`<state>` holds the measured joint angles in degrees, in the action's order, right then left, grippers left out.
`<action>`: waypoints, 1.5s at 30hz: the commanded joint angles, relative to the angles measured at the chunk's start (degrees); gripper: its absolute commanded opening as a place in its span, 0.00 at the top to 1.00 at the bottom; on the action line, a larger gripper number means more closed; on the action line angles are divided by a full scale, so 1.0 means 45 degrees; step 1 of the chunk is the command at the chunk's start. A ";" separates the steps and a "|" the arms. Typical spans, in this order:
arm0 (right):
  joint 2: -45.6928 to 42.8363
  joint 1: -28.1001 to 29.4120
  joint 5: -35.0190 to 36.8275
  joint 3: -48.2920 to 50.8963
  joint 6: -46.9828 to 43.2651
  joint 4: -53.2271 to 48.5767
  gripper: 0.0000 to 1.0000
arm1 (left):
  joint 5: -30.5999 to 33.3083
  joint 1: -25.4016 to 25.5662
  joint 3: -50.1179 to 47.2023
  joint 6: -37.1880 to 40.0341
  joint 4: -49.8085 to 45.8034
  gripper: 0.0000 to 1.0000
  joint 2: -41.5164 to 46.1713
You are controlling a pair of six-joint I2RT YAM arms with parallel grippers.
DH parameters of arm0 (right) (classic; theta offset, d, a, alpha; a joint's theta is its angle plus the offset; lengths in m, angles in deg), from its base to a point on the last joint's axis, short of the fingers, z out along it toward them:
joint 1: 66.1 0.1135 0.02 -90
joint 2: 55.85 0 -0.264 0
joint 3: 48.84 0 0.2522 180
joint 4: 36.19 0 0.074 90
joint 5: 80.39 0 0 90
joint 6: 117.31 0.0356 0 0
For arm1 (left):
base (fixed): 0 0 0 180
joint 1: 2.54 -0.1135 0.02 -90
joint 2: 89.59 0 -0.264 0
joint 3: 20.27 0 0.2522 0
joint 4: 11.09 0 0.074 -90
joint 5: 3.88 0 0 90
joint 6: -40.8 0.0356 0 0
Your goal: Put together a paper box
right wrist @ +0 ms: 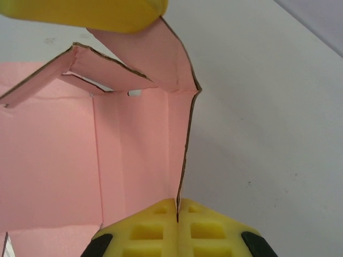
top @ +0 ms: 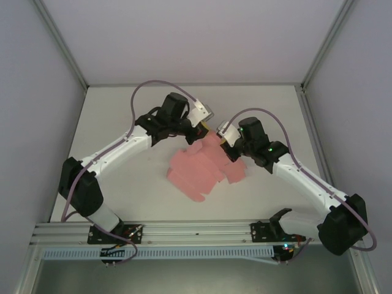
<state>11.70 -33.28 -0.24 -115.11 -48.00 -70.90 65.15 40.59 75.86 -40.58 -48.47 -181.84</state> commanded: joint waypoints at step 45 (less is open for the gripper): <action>-0.1178 -0.0297 0.0647 0.1657 0.2528 0.2244 1.00 | 0.0383 -0.3291 -0.7460 -0.4860 0.4110 0.00 0.5931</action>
<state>7.48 -33.87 5.05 -108.36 -35.08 -61.96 69.56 29.25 45.59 -62.26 -29.92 -158.62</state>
